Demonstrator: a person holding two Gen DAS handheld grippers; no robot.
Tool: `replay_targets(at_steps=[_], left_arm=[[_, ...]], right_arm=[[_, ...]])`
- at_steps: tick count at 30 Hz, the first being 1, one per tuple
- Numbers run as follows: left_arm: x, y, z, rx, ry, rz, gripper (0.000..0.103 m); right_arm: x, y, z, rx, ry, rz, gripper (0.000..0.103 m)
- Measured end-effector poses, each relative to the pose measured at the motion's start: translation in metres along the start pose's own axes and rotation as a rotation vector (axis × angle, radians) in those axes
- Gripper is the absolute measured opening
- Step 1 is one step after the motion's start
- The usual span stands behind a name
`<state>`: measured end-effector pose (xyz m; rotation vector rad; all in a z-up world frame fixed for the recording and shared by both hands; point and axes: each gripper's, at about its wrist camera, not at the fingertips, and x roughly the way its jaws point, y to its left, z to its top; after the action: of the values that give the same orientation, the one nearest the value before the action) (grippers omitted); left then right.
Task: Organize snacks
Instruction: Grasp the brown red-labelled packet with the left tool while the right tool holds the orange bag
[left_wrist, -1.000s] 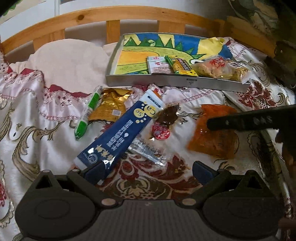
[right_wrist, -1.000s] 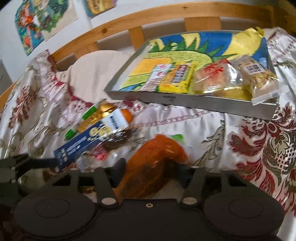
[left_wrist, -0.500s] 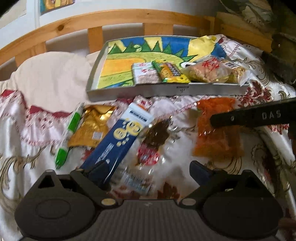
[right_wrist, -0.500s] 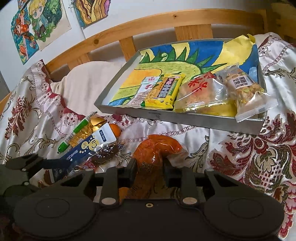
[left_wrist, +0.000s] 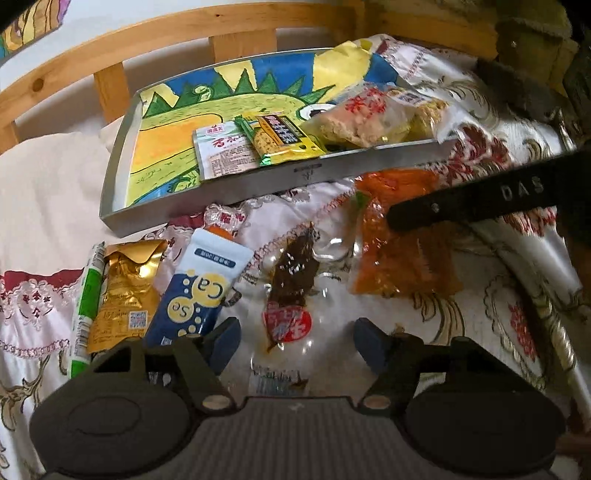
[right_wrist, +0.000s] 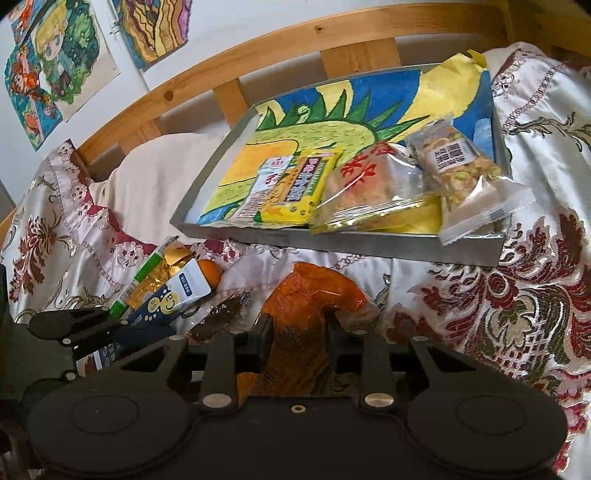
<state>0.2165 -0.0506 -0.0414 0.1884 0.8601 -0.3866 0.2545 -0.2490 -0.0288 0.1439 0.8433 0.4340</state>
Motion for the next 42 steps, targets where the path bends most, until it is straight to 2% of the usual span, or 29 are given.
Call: replay_targets(at_steps=[3, 7, 9, 10, 11, 13, 18, 21, 31, 35, 42], left_arm=[[0.001, 0.003, 0.007, -0.018, -0.011, -0.009, 0.081], [0.011, 0.002, 0.016, -0.015, 0.006, -0.021, 0.081], [0.017, 0.002, 0.02, -0.026, 0.021, -0.021, 0.075], [0.02, 0.004, 0.021, -0.049, 0.028, -0.027, 0.065], [0.022, 0.006, 0.022, -0.085, 0.033, -0.034, 0.06], [0.024, 0.011, 0.022, -0.138, 0.033, -0.043, 0.056], [0.022, 0.012, 0.021, -0.148, 0.039, -0.047, 0.053], [0.018, 0.01, 0.021, -0.164, 0.05, -0.019, 0.051], [-0.006, -0.004, 0.009, -0.22, 0.131, -0.014, 0.046], [-0.016, 0.007, 0.007, -0.295, 0.137, -0.028, 0.046], [-0.047, 0.011, 0.007, -0.28, 0.063, 0.027, 0.046]], right_arm=[[-0.001, -0.002, 0.002, -0.013, -0.002, -0.01, 0.032], [-0.002, -0.006, 0.004, -0.02, -0.007, -0.023, 0.032], [-0.002, -0.006, 0.004, -0.023, -0.008, -0.025, 0.032], [-0.002, -0.006, 0.004, -0.03, -0.008, -0.026, 0.032], [-0.002, -0.004, 0.003, -0.039, -0.009, -0.029, 0.032], [-0.001, -0.002, 0.002, -0.059, -0.011, -0.035, 0.032], [-0.001, -0.001, 0.002, -0.066, -0.012, -0.037, 0.032], [-0.001, -0.001, 0.002, -0.068, -0.012, -0.038, 0.032], [-0.007, 0.017, -0.003, -0.156, 0.006, -0.017, 0.03], [-0.014, 0.027, -0.007, -0.218, -0.016, -0.024, 0.029], [-0.025, 0.034, -0.009, -0.263, -0.055, -0.002, 0.029]])
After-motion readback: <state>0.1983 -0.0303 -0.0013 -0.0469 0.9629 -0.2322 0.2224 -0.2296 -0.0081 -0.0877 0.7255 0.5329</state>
